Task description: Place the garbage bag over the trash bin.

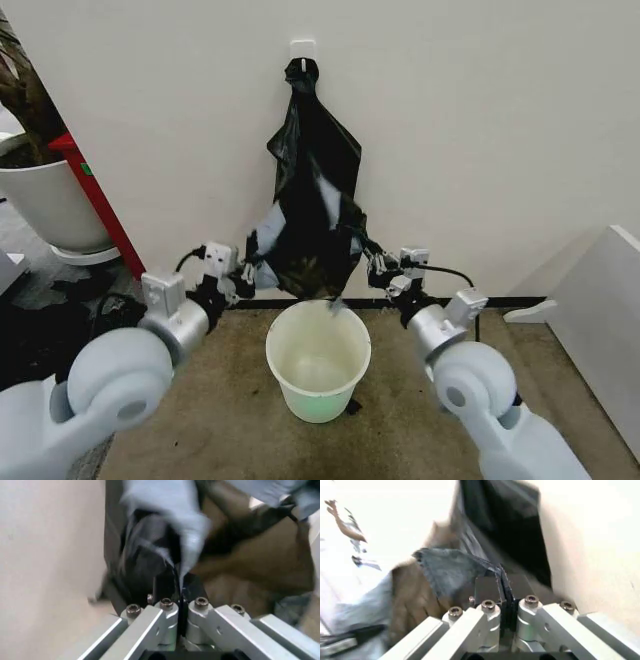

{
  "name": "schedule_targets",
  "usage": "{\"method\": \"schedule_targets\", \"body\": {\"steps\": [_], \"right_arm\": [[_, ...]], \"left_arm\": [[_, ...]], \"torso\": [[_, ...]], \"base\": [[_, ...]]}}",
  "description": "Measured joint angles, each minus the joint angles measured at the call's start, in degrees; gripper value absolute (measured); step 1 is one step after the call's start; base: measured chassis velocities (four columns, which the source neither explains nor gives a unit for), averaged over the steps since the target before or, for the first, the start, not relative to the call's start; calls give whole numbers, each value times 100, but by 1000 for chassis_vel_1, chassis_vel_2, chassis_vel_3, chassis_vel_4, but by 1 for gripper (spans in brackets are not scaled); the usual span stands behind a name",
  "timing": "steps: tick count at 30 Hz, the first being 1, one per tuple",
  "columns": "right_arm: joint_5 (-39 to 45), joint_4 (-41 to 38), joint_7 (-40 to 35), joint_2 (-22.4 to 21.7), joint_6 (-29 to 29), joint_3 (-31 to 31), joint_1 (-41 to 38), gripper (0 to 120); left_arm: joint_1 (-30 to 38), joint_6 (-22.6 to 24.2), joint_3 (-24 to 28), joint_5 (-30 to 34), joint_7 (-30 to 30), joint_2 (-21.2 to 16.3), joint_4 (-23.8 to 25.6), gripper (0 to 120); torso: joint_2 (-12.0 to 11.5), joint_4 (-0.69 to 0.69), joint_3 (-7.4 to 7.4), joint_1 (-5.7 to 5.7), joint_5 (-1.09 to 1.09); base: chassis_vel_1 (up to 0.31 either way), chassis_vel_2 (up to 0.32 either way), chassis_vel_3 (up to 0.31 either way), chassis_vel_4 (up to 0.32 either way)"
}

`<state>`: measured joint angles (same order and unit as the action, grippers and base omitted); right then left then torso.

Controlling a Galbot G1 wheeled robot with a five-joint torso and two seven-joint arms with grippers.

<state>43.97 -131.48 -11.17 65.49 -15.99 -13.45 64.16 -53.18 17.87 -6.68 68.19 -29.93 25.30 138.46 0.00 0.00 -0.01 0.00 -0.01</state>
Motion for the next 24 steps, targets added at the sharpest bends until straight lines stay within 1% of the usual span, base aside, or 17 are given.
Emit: {"method": "schedule_targets", "body": {"steps": [3,5,8,9,10,14,17,20,24], "right_arm": [[331,-327,-66,-144,-30,-103,-21,0],[413,-416,-78,-180,-34,-137,1,0],[683,-768,-151,-340,-58,-277,182,0],[789,-923,-163,-402,-93,-403,316,0],[789,-923,-163,-402,-93,-403,316,0],[1121,-1180,-260,-487,-162,-725,598,0],[1249,-1212,-294,-562,-192,-973,758,0],[1286,-1212,-294,-592,-205,-1052,793,0],[1499,-1211,-312,-751,-269,-1378,858,0]], "left_arm": [[325,-48,0,259,-2,-102,67,0],[385,-65,-6,325,-3,-128,97,0],[477,-135,-37,542,-8,-241,307,0],[418,-164,-52,591,-9,-292,437,0],[418,-164,-52,591,-9,-292,437,0],[85,-204,-152,611,-14,-385,506,0],[-304,-265,-487,602,8,-409,507,0],[-407,-296,-554,598,16,-409,507,0],[-494,-343,-589,610,30,-411,500,0]], "torso": [[1,-1,1,0,2],[0,-1,1,0,2],[1,0,1,0,1],[1,-1,1,0,1],[1,-1,1,0,1],[1,-2,1,0,0],[1,0,1,0,1],[0,0,1,0,1],[0,0,1,0,1]], "base": [[0,0,0,0],[0,0,0,0],[0,0,0,0],[0,0,0,0],[0,0,0,0],[0,0,0,0],[0,0,0,0],[0,0,0,0],[0,0,0,0]]}}
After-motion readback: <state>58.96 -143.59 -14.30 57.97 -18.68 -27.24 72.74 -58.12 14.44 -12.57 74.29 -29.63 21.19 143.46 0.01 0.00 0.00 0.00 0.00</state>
